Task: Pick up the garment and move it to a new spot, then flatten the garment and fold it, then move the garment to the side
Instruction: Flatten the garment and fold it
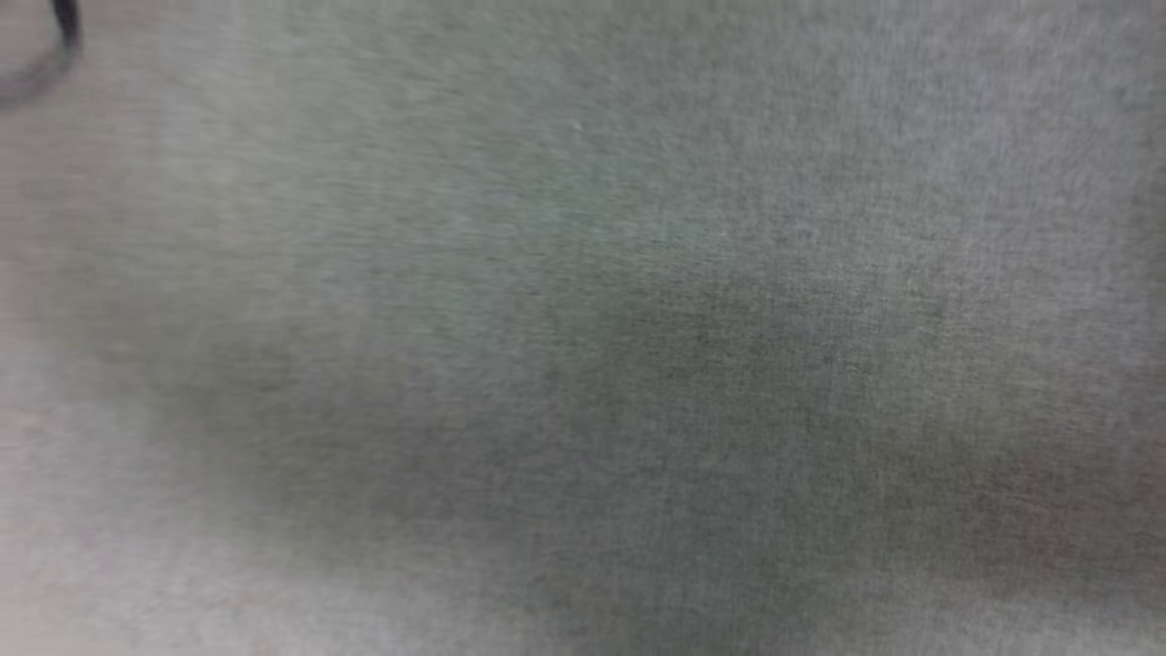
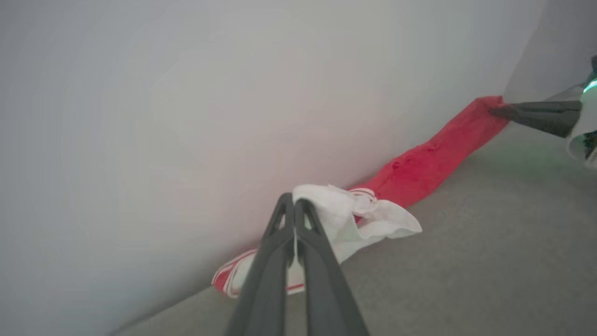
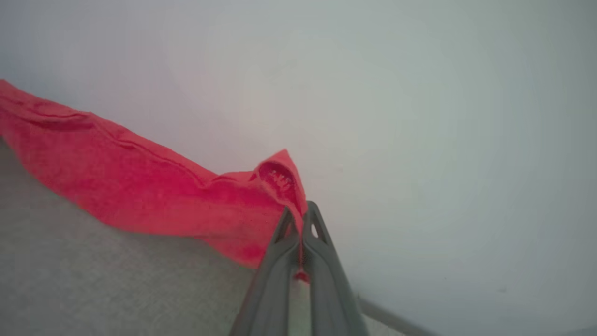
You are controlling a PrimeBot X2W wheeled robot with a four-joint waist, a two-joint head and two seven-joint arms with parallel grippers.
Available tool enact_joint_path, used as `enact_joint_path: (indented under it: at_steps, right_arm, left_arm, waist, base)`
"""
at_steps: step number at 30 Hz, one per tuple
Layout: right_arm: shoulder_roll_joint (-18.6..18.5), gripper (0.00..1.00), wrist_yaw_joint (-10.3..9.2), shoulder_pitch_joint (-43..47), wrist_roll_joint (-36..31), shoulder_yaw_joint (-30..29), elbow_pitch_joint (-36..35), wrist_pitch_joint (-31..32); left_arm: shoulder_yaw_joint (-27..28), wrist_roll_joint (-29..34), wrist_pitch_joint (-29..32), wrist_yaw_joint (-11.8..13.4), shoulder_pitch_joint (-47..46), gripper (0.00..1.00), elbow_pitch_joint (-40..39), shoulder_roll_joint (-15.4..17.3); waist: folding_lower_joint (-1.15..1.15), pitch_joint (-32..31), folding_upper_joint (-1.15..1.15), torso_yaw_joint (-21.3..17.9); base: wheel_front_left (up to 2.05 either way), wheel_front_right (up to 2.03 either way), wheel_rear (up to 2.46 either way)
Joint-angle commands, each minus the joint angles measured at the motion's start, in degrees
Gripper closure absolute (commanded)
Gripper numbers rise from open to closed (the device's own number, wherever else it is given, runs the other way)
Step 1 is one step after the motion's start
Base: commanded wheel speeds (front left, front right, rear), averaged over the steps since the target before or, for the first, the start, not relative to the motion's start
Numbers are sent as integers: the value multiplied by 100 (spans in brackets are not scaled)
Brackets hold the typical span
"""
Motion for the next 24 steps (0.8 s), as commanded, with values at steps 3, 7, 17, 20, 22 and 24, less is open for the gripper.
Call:
enact_joint_path:
  at_steps: [3, 7, 17, 20, 22, 24]
  right_arm:
    - [-248, 100, -7, 688, 679, 313, -336, 302]
    - [-617, 100, -6, 1375, 1244, 595, -836, 589]
    - [-1908, 100, -7, 3975, 2781, 751, -2893, 1298]
    - [-2184, 100, -7, 4722, 2965, 594, -3373, 1387]
    - [-2330, 100, -7, 5237, 3057, 430, -3643, 1470]
    - [-2442, 100, -7, 5724, 3100, 236, -3885, 1569]
  left_arm:
    - [-319, -347, 296, -9, 465, 100, -530, 417]
    - [-575, -434, 472, -9, 919, 100, -1085, 752]
    - [-793, -796, 540, 663, 3190, 100, -3079, 1925]
    - [-805, -838, 378, 1111, 3921, 100, -3751, 2205]
    - [-812, -898, 203, 1393, 4425, 100, -4146, 2366]
    - [-810, -935, 42, 1631, 4873, 100, -4430, 2512]
  waist:
    - [0, -1267, 0, 176]
    - [0, -1650, 0, 162]
    - [0, -2515, 0, -47]
    - [0, -2652, 0, -96]
    - [0, -2722, 0, -121]
    - [0, -2776, 0, -125]
  base:
    - [0, 0, 0]
    - [0, 0, 0]
    - [0, 0, 0]
    - [0, 0, 0]
    - [0, 0, 0]
    - [0, 0, 0]
